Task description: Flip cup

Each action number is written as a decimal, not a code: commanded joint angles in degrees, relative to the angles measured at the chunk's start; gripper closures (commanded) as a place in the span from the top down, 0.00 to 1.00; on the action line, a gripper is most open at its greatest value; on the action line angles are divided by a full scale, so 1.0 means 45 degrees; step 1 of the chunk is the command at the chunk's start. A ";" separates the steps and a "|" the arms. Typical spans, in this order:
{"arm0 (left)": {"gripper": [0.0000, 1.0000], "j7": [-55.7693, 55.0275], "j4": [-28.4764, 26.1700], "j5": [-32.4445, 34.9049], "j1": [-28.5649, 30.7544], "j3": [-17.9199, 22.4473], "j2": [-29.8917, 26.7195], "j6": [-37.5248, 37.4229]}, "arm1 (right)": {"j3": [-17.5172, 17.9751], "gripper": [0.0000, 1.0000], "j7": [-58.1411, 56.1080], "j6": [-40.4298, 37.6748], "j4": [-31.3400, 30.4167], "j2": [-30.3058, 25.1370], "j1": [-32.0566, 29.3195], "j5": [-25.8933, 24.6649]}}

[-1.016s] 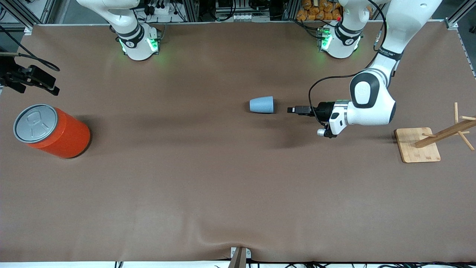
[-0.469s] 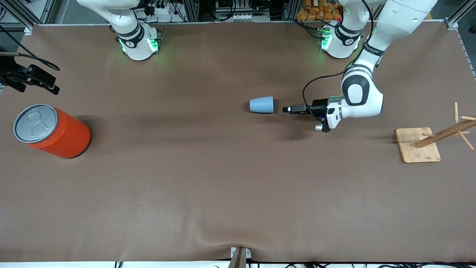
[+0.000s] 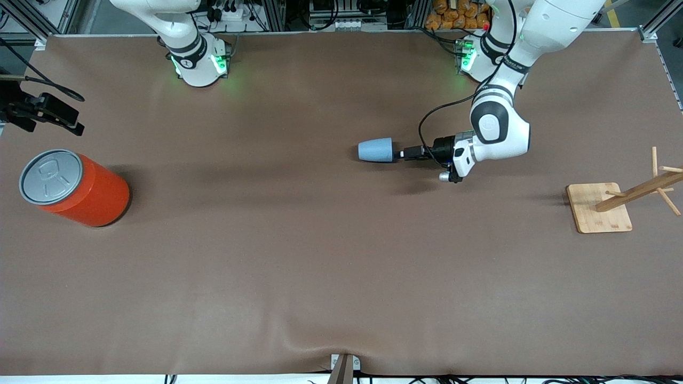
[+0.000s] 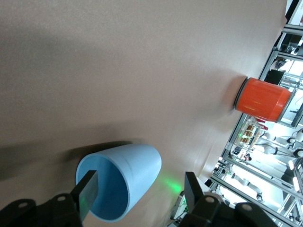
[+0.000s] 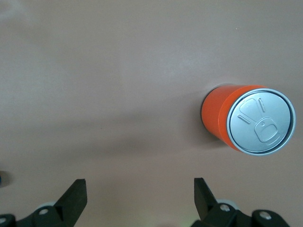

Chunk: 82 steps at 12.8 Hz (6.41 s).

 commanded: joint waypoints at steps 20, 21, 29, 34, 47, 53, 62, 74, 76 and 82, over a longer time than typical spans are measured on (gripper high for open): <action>0.00 -0.1345 0.1533 -0.1518 -0.1143 0.0073 0.0459 0.0693 | 0.0114 1.00 -0.0073 -0.0195 0.0177 0.0013 -0.0130 -0.0050; 0.00 -0.2536 0.2041 -0.0973 -0.1124 0.0112 0.0361 0.0770 | 0.0133 1.00 -0.0073 -0.0195 0.0177 0.0013 -0.0129 -0.0050; 0.00 -1.1523 0.6321 0.8977 0.0124 0.0640 0.0243 0.0693 | 0.0133 1.00 -0.0073 -0.0195 0.0177 0.0013 -0.0110 -0.0050; 0.00 -1.2411 0.6772 1.6325 0.1667 0.0640 0.0048 -0.0105 | 0.0133 1.00 -0.0073 -0.0195 0.0177 0.0013 -0.0129 -0.0050; 0.22 -1.3115 0.4898 2.0419 0.2880 0.0894 0.0653 0.2685 | 0.0133 1.00 -0.0073 -0.0195 0.0177 0.0013 -0.0149 -0.0050; 1.00 -1.3485 0.5403 2.0419 0.2822 0.0835 0.0186 0.1263 | 0.0133 1.00 -0.0073 -0.0195 0.0177 0.0013 -0.0168 -0.0050; 1.00 -1.1731 0.9447 2.0419 0.2860 0.0406 -0.1785 -0.5104 | 0.0133 1.00 -0.0073 -0.0195 0.0177 0.0013 -0.0129 -0.0031; 1.00 -1.0675 1.2281 2.0340 0.1775 0.0732 -0.4149 -0.9325 | 0.0133 1.00 -0.0073 -0.0176 0.0177 0.0013 -0.0090 -0.0012; 1.00 -1.0498 1.2222 2.0186 -0.0062 0.3032 -0.4405 -0.9521 | 0.0133 1.00 -0.0073 -0.0195 0.0177 0.0013 -0.0090 -0.0011; 1.00 -0.9598 1.0568 1.9267 -0.0206 0.4273 -0.5358 -0.9815 | 0.0133 1.00 -0.0073 -0.0195 0.0177 0.0013 -0.0149 -0.0011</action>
